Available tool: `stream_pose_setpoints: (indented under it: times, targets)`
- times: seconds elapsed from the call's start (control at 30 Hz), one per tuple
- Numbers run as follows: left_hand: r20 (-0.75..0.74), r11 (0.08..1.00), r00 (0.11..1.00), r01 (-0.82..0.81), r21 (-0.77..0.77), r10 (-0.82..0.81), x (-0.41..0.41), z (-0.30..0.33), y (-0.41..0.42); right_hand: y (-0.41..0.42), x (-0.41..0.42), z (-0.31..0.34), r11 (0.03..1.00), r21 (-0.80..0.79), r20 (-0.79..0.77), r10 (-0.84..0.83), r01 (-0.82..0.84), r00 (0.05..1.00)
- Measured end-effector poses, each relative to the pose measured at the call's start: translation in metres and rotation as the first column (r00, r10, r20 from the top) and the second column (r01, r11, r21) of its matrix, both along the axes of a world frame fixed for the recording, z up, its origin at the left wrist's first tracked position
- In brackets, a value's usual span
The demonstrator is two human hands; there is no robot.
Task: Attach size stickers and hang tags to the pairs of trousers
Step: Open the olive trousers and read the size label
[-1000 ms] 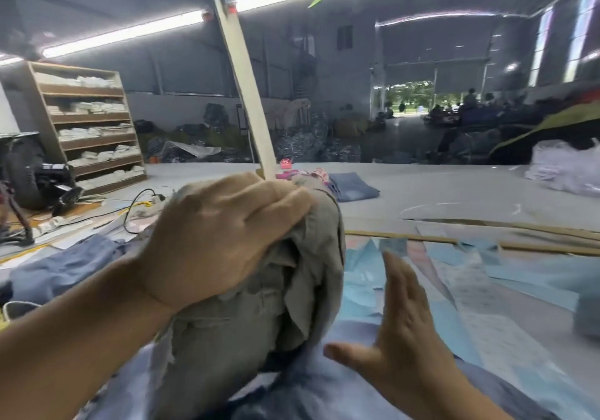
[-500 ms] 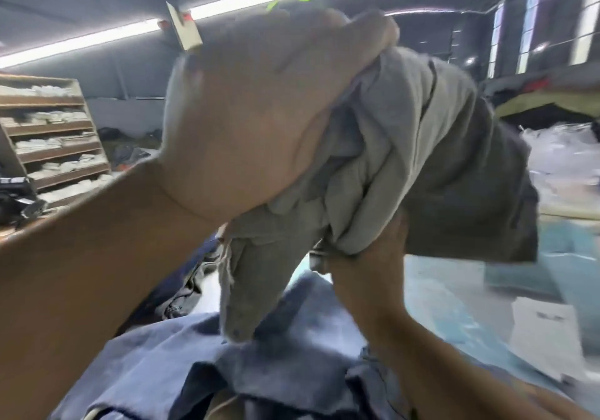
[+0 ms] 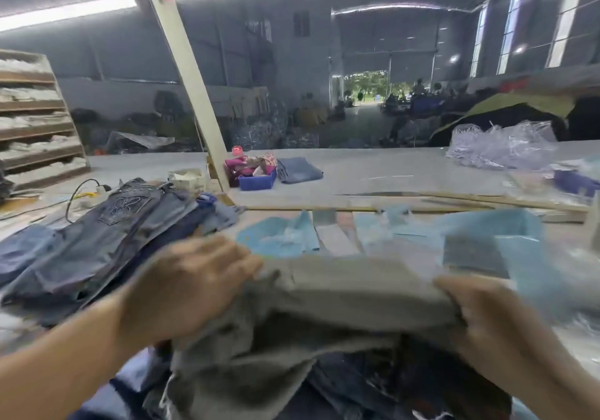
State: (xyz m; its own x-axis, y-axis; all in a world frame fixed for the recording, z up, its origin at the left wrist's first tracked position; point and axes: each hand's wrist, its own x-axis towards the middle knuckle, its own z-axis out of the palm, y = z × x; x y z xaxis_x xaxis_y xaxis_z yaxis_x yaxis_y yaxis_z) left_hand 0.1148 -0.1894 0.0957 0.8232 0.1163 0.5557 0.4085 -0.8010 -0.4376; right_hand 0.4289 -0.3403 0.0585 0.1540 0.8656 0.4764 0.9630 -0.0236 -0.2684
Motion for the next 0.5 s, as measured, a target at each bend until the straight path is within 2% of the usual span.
stream_pose_setpoints:
  times: [0.03, 0.07, 0.13, 0.2, 0.27, 0.3, 0.37, 0.4, 0.43, 0.5]
  targets:
    - [-0.037, 0.995, 0.999, -0.028, -0.095, 0.025, -0.001, -0.013, -0.002, -0.007, 0.003, -0.01, 0.979, -0.2, -0.043, 0.018, -0.026, 0.999]
    - [-0.056, 0.973, 0.998, -0.038, -0.229, 0.026, -0.004, -0.023, -0.003, -0.011, 0.006, -0.021, 0.953, -0.301, -0.08, 0.012, -0.036, 0.997]
    - [-0.075, 0.879, 0.991, -0.135, -0.458, 0.113, -0.011, -0.046, -0.01, -0.011, 0.008, -0.034, 0.938, -0.346, -0.057, 0.017, -0.036, 0.998]
    - [-0.111, 0.831, 0.978, -0.211, -0.515, 0.179, -0.015, -0.049, -0.009, -0.012, 0.006, -0.039, 0.962, -0.27, -0.041, 0.02, -0.03, 0.999]
    - [-0.135, 0.858, 0.959, -0.283, -0.428, 0.249, -0.012, -0.034, -0.004, -0.015, 0.0, -0.041, 0.993, -0.108, 0.02, 0.039, -0.036, 0.999]
    - [-0.114, 0.893, 0.954, -0.299, -0.337, 0.276, -0.008, -0.022, -0.002, -0.016, -0.003, -0.04, 0.998, -0.044, 0.078, 0.053, -0.05, 0.996]
    - [0.006, 0.967, 0.969, -0.244, -0.073, 0.245, 0.004, 0.01, 0.0, -0.016, -0.009, -0.039, 0.997, 0.006, 0.13, 0.078, -0.08, 0.988]
    - [0.066, 0.973, 0.975, -0.218, 0.077, 0.214, 0.009, 0.027, 0.002, -0.014, -0.012, -0.038, 0.993, 0.046, 0.146, 0.099, -0.106, 0.984]
    - [0.117, 0.966, 0.976, -0.201, 0.16, 0.183, 0.014, 0.042, 0.005, -0.014, -0.013, -0.037, 0.987, 0.086, 0.141, 0.121, -0.134, 0.983]
    - [0.184, 0.969, 0.973, -0.171, 0.178, 0.138, 0.025, 0.056, 0.008, -0.013, -0.016, -0.037, 0.974, 0.12, 0.165, 0.173, -0.194, 0.971]
